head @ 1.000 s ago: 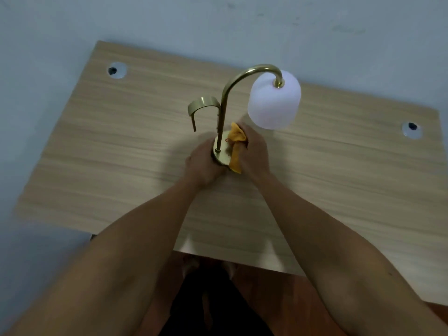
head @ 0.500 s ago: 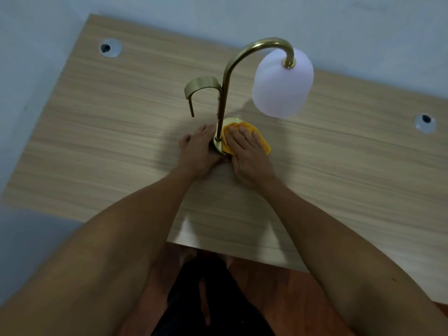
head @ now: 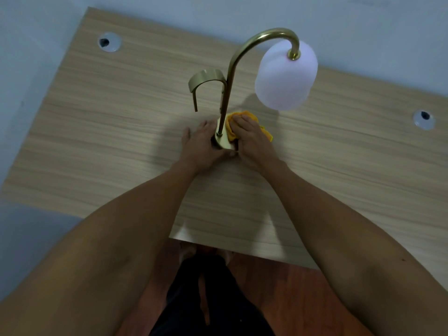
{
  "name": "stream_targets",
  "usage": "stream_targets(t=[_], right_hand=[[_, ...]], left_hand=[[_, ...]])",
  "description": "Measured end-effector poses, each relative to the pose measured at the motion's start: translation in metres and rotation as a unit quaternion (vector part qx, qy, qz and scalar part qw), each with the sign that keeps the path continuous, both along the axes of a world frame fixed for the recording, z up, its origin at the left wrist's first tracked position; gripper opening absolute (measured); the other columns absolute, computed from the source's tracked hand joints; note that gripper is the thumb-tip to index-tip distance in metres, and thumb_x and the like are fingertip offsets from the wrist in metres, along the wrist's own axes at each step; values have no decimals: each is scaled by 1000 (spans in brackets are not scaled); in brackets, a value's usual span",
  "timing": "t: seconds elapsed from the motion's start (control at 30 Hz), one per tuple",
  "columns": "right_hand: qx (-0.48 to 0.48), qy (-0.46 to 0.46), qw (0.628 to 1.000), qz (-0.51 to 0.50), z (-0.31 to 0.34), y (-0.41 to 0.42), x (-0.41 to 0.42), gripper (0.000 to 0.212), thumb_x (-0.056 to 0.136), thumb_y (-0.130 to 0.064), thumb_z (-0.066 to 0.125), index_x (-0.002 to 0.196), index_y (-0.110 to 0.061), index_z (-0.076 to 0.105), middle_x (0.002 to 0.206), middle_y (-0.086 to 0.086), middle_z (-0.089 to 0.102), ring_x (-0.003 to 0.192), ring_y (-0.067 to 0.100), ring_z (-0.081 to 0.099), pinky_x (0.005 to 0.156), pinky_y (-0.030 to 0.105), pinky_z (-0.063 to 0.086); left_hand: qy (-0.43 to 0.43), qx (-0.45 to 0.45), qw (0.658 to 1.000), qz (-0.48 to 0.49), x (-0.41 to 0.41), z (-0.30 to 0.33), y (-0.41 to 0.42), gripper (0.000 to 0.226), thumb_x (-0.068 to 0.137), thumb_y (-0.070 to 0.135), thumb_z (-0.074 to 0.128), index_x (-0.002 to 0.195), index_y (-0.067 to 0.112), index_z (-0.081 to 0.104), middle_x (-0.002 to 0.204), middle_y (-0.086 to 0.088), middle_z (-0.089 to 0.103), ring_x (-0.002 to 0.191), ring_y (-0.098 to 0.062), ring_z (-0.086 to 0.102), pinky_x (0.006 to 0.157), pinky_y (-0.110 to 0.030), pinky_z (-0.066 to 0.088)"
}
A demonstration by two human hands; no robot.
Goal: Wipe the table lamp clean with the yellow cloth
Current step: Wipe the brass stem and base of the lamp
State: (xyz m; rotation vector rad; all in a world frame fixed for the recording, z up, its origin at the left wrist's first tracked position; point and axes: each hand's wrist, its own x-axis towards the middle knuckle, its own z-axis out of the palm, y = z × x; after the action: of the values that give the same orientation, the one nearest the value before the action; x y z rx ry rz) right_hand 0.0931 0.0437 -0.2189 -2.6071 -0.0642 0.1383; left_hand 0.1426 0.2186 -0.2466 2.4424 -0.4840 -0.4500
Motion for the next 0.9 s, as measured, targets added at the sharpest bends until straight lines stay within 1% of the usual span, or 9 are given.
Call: stream_targets(t=[0.1,0.23,0.33,0.43,0.57,0.67,0.73,0.8,0.9], right_hand=[[-17,16,999,43,4,7,-1,55,94,-12,48,148,-1,48,160,17,38,152,37,27,127,51,12],[6,-10,999,43,5,-8,-26,52,93,11,52,144,0,52,156,19,44,150,39,33,127,47,16],[10,-9,1000,2,5,-1,-18,50,94,9,50,143,1,53,157,19,42,151,38,31,127,46,17],[-21,-2,998,58,5,5,-17,49,96,2,51,145,-5,53,158,14,42,151,36,31,126,51,15],[-25,-6,991,131,11,-15,-27,46,93,9,52,137,0,61,150,21,51,144,42,41,123,55,27],[-19,-4,994,107,18,-23,-25,40,90,14,57,127,4,67,142,24,58,137,42,51,119,50,36],[37,-24,999,-7,21,-28,-24,30,90,16,59,117,10,71,134,28,63,129,44,58,115,43,41],[67,-47,989,-122,26,-32,-18,35,93,13,52,123,6,70,136,23,63,131,37,57,114,23,35],[97,-12,987,-123,28,-23,1,45,96,9,43,137,0,61,147,17,56,139,30,48,110,4,24]], left_hand=[[-7,4,1000,-5,1,0,0,95,73,70,70,153,31,36,161,7,40,155,-18,22,123,-61,4],[-21,19,999,-22,4,0,2,93,74,67,71,152,32,37,162,5,38,156,-20,20,124,-57,2],[-22,30,999,-37,7,1,2,94,74,66,72,153,29,37,162,3,38,156,-21,20,125,-55,2],[-24,27,999,-39,8,3,2,88,77,61,71,152,27,39,162,1,38,156,-22,20,126,-55,2],[-18,38,998,-37,7,6,1,90,77,59,74,153,26,38,163,-1,36,156,-22,19,126,-54,2],[-2,51,998,-39,9,9,1,95,74,61,75,154,27,36,165,0,33,157,-22,17,127,-53,1],[6,71,996,-46,13,12,3,97,75,60,75,156,27,33,166,-1,30,157,-22,14,127,-53,1],[10,88,995,-52,16,12,4,99,76,59,75,158,27,30,167,-1,27,158,-21,13,127,-51,2],[12,86,994,-59,17,12,5,97,77,55,77,157,28,30,166,0,30,157,-19,15,126,-50,5]])
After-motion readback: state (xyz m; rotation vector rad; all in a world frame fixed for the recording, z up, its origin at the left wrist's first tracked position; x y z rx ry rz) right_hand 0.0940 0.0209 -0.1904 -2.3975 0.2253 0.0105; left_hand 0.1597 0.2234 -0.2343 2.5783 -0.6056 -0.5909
